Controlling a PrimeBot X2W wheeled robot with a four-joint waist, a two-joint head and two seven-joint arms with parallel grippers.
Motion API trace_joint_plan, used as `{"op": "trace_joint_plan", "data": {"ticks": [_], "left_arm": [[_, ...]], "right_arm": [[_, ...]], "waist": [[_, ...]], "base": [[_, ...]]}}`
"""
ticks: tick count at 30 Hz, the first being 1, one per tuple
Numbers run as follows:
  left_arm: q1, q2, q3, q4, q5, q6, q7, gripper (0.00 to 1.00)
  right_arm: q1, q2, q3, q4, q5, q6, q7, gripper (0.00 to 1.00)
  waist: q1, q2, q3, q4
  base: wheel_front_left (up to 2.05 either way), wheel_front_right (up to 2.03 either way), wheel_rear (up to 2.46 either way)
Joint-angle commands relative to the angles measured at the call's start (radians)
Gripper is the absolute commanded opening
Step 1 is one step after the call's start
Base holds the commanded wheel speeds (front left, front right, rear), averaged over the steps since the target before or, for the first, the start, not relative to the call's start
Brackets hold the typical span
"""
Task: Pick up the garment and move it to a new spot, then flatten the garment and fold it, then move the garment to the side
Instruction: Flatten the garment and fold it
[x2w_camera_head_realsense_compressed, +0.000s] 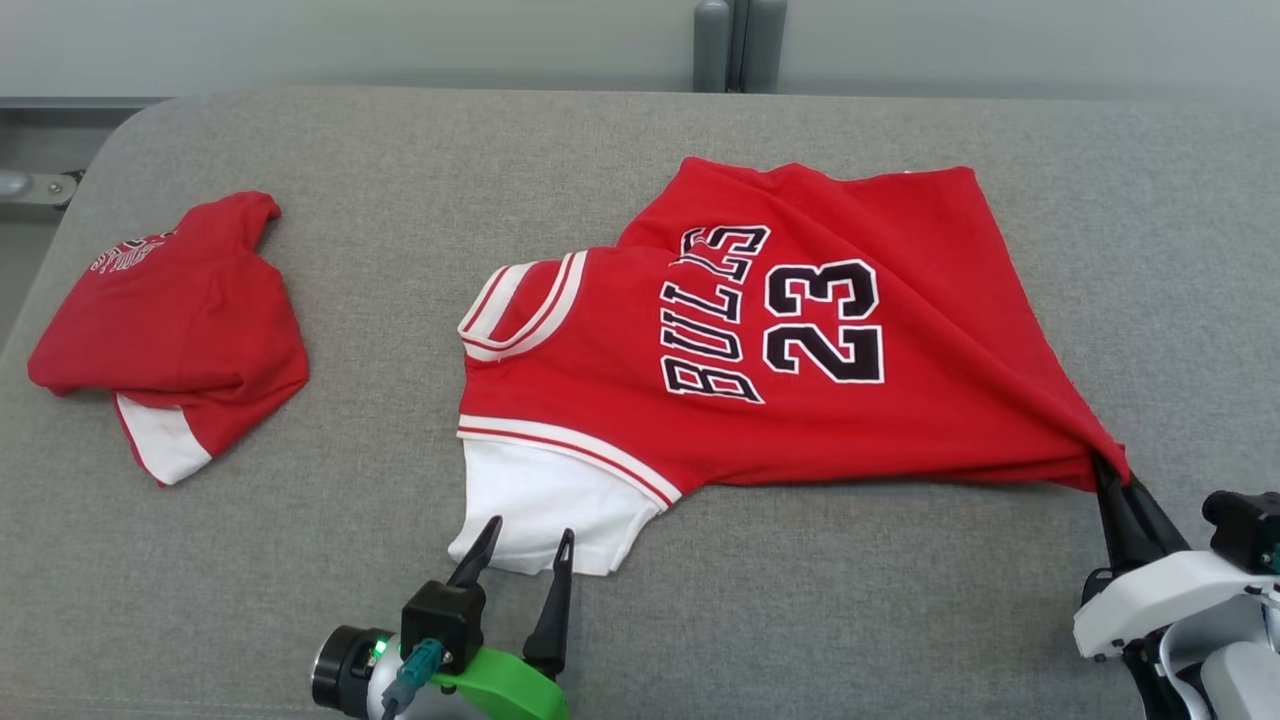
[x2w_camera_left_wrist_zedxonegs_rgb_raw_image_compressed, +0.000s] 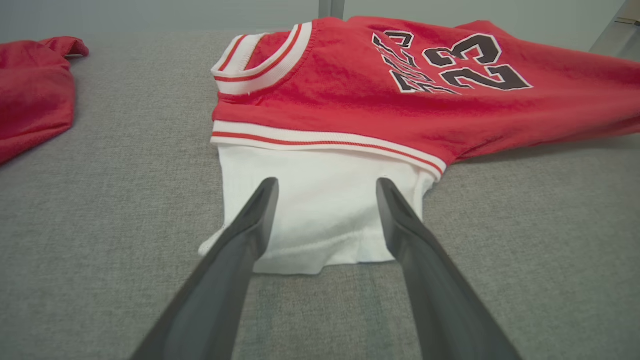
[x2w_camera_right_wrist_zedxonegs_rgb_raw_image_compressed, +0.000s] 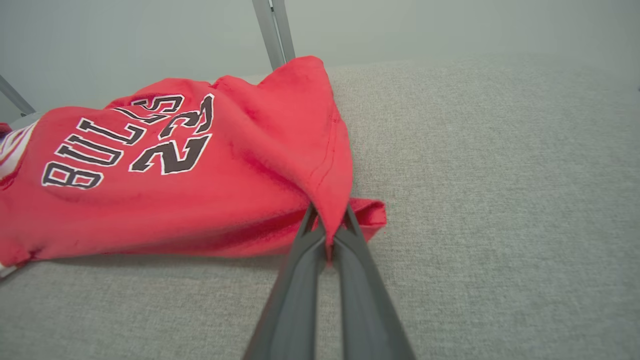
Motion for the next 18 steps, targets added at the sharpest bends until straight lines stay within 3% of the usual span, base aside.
{"op": "trace_joint_plan", "data": {"ticks": [1,11,12,13,14,15,18], "left_arm": [[-0.014,0.003,-0.005,-0.001,-0.009,0.005,0.000,1.00],[-0.072,0.003,-0.056,-0.011,-0.027,0.016,0.000,1.00],[-0.078,0.003,-0.062,-0.012,-0.029,0.018,0.000,1.00],[-0.080,0.003,-0.068,-0.011,-0.033,0.020,0.000,1.00],[-0.083,0.003,-0.073,-0.010,-0.035,0.021,0.000,1.00],[-0.086,0.003,-0.077,-0.009,-0.037,0.024,0.000,1.00],[-0.088,0.003,-0.083,-0.006,-0.041,0.029,0.000,1.00]], "right_arm": [[-0.023,-0.006,-0.004,-0.013,-0.003,-0.002,0.014,0.00],[-0.242,-0.019,-0.025,0.117,-0.084,-0.002,0.049,0.00],[-0.267,-0.019,-0.027,0.142,-0.095,-0.002,0.048,0.09],[-0.291,-0.015,-0.031,0.168,-0.100,-0.002,0.045,0.33],[-0.313,-0.013,-0.032,0.195,-0.110,-0.002,0.046,0.79],[-0.335,-0.012,-0.036,0.223,-0.116,-0.002,0.045,1.00],[-0.387,-0.006,-0.046,0.305,-0.145,-0.002,0.033,1.00]], "waist": [[0.0000,-0.0001,0.037,0.019],[0.0000,-0.0001,0.118,0.104],[0.0000,-0.0001,0.123,0.115],[0.0000,-0.0001,0.127,0.124],[0.0000,-0.0001,0.131,0.131],[0.0000,-0.0001,0.132,0.136],[0.0000,-0.0001,0.131,0.144]], "base": [[0.00,0.00,0.00],[0.00,0.00,0.00],[0.00,0.00,0.00],[0.00,0.00,0.00],[0.00,0.00,0.00],[0.00,0.00,0.00],[0.00,0.00,0.00]]}}
